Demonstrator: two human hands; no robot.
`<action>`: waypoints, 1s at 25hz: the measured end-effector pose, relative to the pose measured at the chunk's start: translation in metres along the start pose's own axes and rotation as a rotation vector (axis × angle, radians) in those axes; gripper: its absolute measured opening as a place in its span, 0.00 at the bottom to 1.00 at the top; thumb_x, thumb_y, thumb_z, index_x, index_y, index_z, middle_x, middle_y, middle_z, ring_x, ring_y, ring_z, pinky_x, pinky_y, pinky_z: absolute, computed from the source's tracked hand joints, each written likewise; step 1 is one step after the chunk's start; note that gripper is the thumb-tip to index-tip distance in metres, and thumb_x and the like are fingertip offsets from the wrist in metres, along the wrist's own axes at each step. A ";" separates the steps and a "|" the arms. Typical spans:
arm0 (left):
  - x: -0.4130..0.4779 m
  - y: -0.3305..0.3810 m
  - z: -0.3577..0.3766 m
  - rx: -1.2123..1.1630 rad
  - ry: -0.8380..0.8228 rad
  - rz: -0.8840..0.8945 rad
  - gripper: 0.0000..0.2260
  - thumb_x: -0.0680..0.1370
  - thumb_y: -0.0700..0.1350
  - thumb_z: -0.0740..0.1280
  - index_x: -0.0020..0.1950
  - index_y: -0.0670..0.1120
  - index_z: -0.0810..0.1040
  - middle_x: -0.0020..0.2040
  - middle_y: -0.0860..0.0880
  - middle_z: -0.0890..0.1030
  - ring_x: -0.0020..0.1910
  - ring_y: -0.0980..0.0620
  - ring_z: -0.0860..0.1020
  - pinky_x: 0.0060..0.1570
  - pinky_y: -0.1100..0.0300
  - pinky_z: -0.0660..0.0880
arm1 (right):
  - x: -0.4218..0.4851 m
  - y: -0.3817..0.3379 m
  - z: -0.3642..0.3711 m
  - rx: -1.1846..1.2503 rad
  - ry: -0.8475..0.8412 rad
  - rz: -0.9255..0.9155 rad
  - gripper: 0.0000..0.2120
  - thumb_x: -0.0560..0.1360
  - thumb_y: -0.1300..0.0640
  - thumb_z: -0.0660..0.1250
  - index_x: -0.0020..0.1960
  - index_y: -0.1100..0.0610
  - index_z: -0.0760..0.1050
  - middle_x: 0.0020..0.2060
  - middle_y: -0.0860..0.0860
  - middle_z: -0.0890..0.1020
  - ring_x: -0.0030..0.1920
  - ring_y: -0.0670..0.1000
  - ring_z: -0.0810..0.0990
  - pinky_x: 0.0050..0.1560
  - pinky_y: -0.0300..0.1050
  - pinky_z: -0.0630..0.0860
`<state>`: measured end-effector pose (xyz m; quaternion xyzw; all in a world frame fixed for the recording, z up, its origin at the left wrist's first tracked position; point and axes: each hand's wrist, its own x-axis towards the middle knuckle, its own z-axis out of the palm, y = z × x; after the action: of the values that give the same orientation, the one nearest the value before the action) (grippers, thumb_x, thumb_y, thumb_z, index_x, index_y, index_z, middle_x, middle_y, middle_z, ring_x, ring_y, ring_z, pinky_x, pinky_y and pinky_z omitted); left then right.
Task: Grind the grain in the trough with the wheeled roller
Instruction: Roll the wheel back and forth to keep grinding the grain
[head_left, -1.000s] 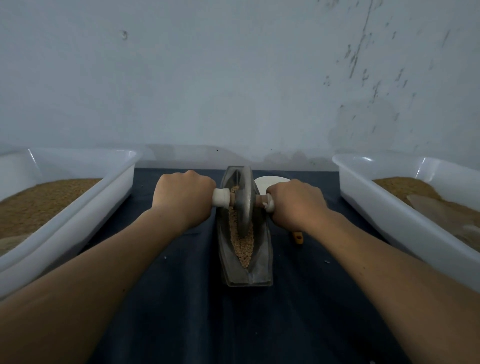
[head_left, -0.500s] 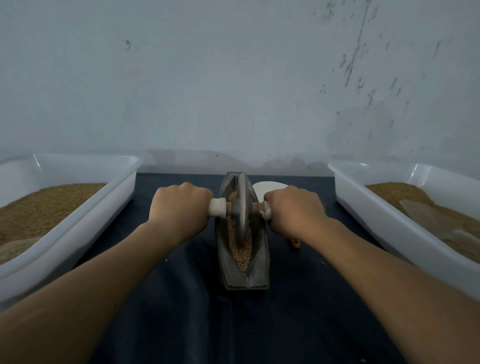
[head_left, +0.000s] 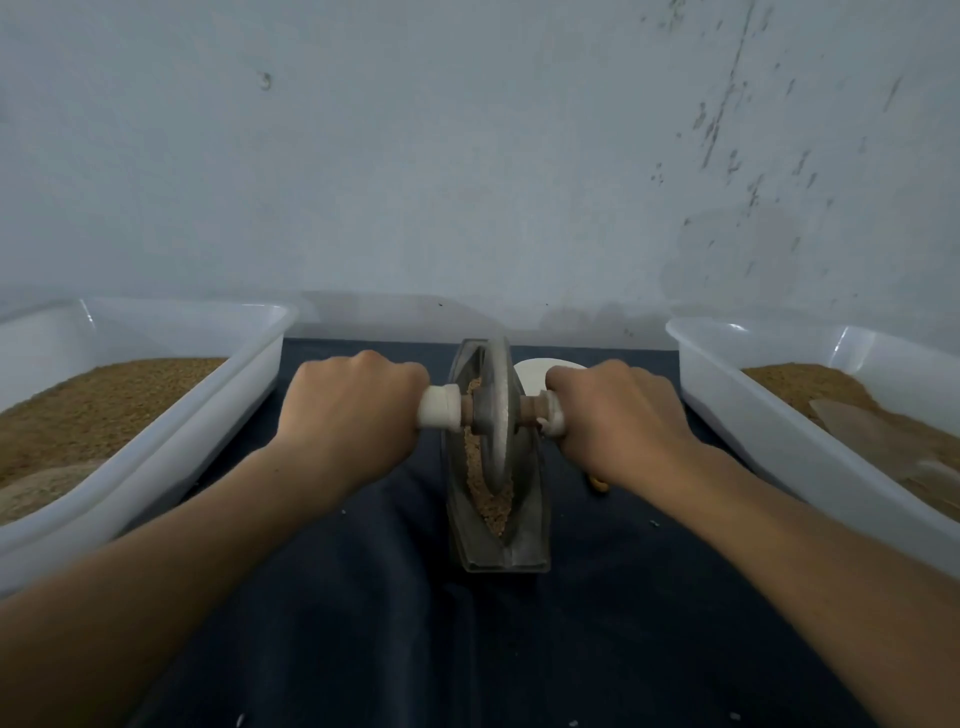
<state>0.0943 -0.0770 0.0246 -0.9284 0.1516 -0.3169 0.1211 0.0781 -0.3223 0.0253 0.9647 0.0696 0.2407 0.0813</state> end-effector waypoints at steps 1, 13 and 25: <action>-0.001 -0.003 -0.004 0.006 0.022 0.001 0.09 0.73 0.50 0.65 0.37 0.53 0.65 0.29 0.54 0.66 0.24 0.51 0.62 0.27 0.60 0.55 | -0.001 0.001 -0.005 -0.011 0.032 -0.013 0.17 0.68 0.54 0.69 0.35 0.47 0.59 0.29 0.46 0.68 0.27 0.47 0.64 0.26 0.42 0.56; -0.014 0.007 0.000 -0.007 -0.082 -0.006 0.07 0.72 0.53 0.65 0.38 0.55 0.68 0.30 0.55 0.64 0.24 0.54 0.59 0.26 0.60 0.54 | -0.018 -0.005 0.001 -0.003 -0.060 -0.005 0.15 0.68 0.51 0.69 0.35 0.46 0.62 0.30 0.45 0.67 0.29 0.46 0.61 0.27 0.42 0.55; -0.014 0.012 0.012 0.010 -0.049 -0.050 0.15 0.71 0.51 0.67 0.32 0.54 0.60 0.28 0.54 0.65 0.23 0.53 0.59 0.26 0.62 0.52 | -0.014 -0.010 0.008 -0.052 -0.024 0.004 0.17 0.67 0.52 0.69 0.33 0.47 0.58 0.29 0.45 0.65 0.28 0.46 0.58 0.28 0.42 0.54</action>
<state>0.0887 -0.0817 0.0041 -0.9388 0.1237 -0.2976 0.1214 0.0688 -0.3161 0.0096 0.9653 0.0604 0.2308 0.1064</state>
